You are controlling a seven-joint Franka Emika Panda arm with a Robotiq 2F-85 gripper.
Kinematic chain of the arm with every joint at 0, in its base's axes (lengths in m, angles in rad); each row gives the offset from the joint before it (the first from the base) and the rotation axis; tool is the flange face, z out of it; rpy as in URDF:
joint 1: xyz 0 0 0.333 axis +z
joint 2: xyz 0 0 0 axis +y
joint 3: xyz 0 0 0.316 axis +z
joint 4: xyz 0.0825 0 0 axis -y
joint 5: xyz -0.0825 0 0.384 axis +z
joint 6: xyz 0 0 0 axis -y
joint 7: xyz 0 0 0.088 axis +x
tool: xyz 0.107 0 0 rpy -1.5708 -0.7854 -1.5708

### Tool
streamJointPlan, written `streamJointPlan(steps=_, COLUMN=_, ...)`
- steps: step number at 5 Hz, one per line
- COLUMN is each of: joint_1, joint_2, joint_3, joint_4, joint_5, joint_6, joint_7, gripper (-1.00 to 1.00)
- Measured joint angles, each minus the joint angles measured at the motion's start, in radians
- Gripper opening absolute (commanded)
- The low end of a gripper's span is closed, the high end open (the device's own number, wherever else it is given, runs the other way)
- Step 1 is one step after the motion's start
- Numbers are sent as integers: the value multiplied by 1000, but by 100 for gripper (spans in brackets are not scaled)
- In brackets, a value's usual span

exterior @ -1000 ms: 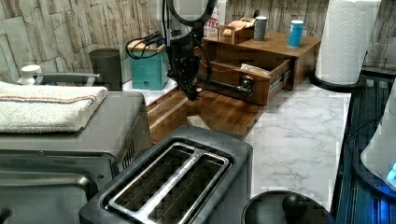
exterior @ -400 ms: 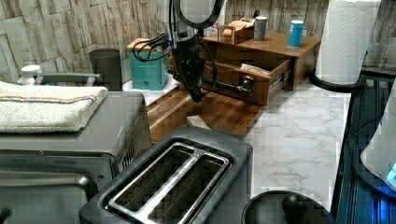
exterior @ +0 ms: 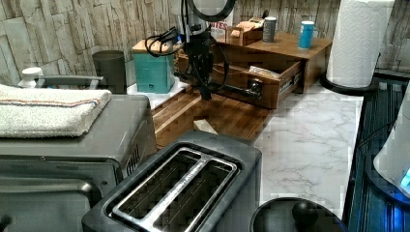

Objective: Close the drawer.

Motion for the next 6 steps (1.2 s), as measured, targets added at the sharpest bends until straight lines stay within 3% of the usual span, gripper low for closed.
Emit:
streamJointPlan(steps=2, joint_1=-88, joint_2=2, joint_3=-7, joint_4=-18, joint_5=113, joint_6=143, joint_7=-182, gripper=-100)
streamJointPlan(steps=4, joint_1=-126, joint_2=1, joint_3=-54, joint_4=20, joint_5=136, joint_6=32, joint_7=-182, gripper=-100)
streamJointPlan(steps=6, joint_1=-199, joint_2=48, joint_3=-54, joint_4=115, joint_5=194, joint_6=-81, joint_7=-354, gripper=-100)
